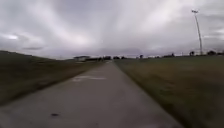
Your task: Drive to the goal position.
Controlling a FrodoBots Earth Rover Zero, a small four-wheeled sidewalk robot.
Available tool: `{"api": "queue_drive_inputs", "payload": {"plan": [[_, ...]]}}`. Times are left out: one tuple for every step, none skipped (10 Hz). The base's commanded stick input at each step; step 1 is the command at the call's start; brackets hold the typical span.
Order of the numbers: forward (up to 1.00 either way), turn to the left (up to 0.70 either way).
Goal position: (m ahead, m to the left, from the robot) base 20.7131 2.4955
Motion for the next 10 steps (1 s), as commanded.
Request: {"api": "queue_drive_inputs", "payload": {"plan": [[0.7, 0.0], [0.7, 0.0], [0.7, 0.0], [0.7, 0.0], [0.7, 0.0], [0.7, 0.0], [0.7, 0.0], [0.7, 0.0], [0.7, -0.16], [0.7, -0.32]]}}
